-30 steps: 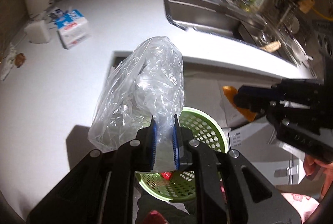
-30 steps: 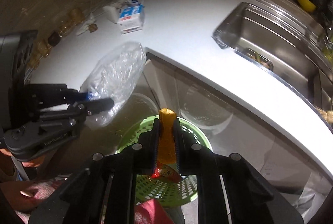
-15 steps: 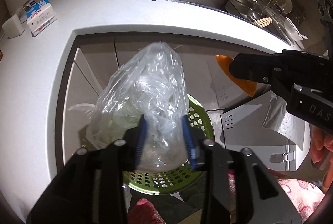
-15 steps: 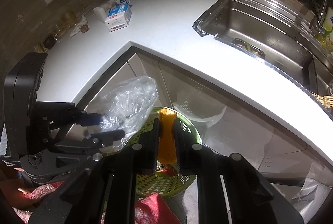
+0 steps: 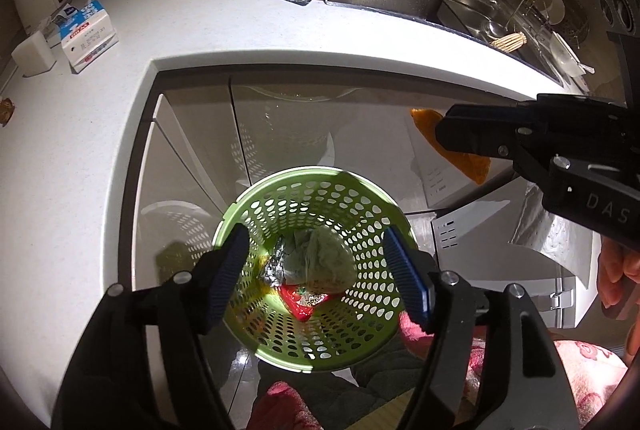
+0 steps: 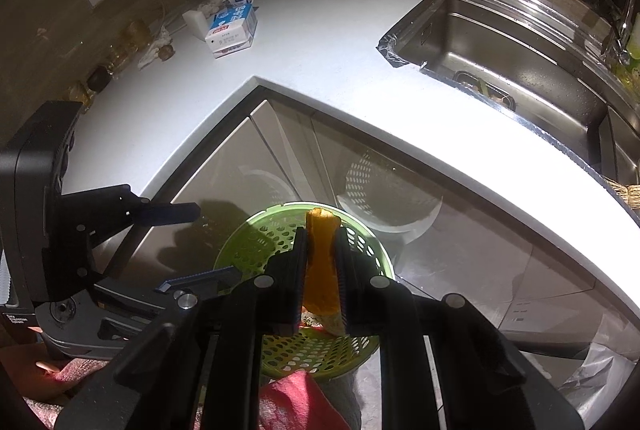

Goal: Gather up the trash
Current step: 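Drop the plastic bag into the green basket with the left tool while the right tool drops the bread crust, then grasp the brown taro with the left tool while the right tool grasps the milk carton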

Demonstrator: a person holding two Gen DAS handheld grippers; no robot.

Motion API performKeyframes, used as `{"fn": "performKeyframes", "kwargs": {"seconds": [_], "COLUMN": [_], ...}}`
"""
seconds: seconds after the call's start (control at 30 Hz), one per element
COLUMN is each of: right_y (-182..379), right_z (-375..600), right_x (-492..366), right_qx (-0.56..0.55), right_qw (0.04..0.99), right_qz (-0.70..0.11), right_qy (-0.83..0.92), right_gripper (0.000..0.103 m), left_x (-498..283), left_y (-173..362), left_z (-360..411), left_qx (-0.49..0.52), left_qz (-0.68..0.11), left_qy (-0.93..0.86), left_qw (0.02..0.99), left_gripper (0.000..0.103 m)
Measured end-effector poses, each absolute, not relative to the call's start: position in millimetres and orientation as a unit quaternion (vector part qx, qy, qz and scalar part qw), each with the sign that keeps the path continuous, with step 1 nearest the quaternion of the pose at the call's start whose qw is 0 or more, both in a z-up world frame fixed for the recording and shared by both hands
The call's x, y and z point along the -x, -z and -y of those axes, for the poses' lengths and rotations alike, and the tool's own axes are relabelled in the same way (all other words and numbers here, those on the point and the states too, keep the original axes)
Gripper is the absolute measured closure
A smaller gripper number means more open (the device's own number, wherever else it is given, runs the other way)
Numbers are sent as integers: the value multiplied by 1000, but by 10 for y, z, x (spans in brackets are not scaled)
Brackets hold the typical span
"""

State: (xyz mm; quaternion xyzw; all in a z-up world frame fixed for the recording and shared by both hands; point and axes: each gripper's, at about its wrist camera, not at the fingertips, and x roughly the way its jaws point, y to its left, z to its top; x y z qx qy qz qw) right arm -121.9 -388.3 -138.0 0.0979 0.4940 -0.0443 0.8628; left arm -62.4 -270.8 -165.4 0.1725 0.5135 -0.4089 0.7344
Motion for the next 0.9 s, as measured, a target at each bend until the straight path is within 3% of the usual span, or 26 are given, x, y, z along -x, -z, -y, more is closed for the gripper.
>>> {"fn": "performKeyframes", "kwargs": {"seconds": [0.27, 0.37, 0.43, 0.47, 0.5, 0.63, 0.7, 0.9], "right_y": [1451, 1495, 1521, 1525, 1523, 1501, 1482, 1425], "right_z": [3804, 3741, 3712, 3701, 3697, 3683, 3682, 3690], "right_x": [1184, 1173, 1163, 1161, 1160, 1124, 1092, 972], "right_qx": [-96, -95, -98, -99, -98, -98, -96, -94], "right_qw": [856, 852, 848, 848, 849, 848, 850, 854], "right_qz": [-507, -514, -520, -519, -519, -519, -516, -509], "right_qy": [36, 30, 26, 29, 32, 36, 40, 43], "right_gripper": [86, 79, 57, 40, 32, 17, 15, 11], "left_x": [491, 444, 407, 393, 375, 305, 274, 188], "left_y": [1543, 1515, 1497, 1492, 1487, 1479, 1462, 1379], "left_z": [2580, 2521, 2482, 2467, 2447, 2358, 2319, 2223], "left_qx": [-170, -169, -165, -164, -163, -158, -154, -145], "left_qz": [-497, -494, -493, -493, -492, -493, -493, -483], "left_qy": [386, 378, 373, 371, 368, 358, 351, 342], "left_qw": [759, 765, 768, 770, 772, 777, 781, 793], "left_gripper": [29, 27, 24, 23, 22, 21, 15, 15]}}
